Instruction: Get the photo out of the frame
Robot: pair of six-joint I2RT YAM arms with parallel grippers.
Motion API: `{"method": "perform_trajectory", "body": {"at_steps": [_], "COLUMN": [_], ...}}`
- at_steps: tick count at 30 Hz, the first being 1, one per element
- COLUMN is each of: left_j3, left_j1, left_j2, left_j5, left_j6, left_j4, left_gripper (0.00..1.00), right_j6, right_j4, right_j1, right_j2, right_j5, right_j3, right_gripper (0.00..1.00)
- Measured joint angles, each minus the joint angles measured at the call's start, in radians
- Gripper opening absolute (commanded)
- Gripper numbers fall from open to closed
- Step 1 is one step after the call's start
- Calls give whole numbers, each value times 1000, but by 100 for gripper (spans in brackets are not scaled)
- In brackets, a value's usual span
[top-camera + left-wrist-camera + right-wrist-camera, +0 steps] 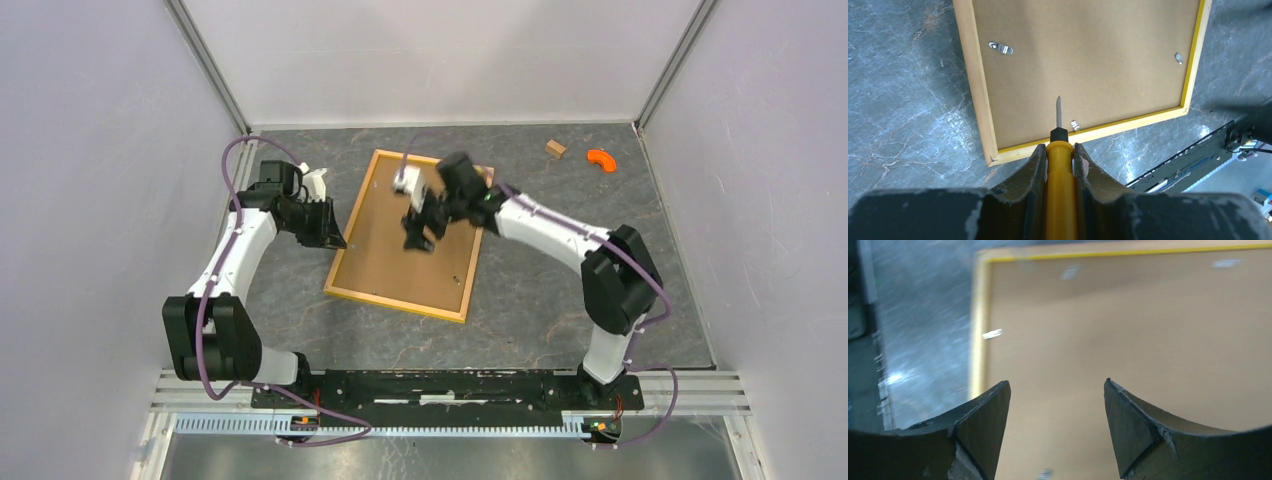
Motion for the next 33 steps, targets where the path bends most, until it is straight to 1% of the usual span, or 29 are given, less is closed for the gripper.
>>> {"method": "perform_trajectory", "body": {"at_steps": [2, 6, 9, 12, 19, 24, 33], "left_j3": [0, -2, -5, -5, -5, -5, -5], "left_j1": [5, 25, 35, 37, 38, 38, 38], "left_j2": [0, -6, -18, -25, -25, -25, -25], "left_j5": [10, 18, 18, 18, 17, 17, 16], "left_j6": [0, 0, 0, 0, 0, 0, -1], "left_j4": [1, 1, 0, 0, -4, -8, -15], "left_gripper": [2, 2, 2, 2, 2, 2, 2], "right_j6": [5, 17, 37, 56, 68, 64, 56], "right_j4": [-6, -16, -23, -28, 6, 53, 97], "right_j1": [-99, -250, -333, -390, -455, -478, -493], "right_j2": [37, 145, 231, 324, 443, 520, 592], "right_j5": [6, 34, 64, 98, 156, 184, 212], "right_j3": [101, 235, 294, 361, 439, 523, 539], "right_gripper": [75, 76, 77, 78, 82, 82, 77]}}
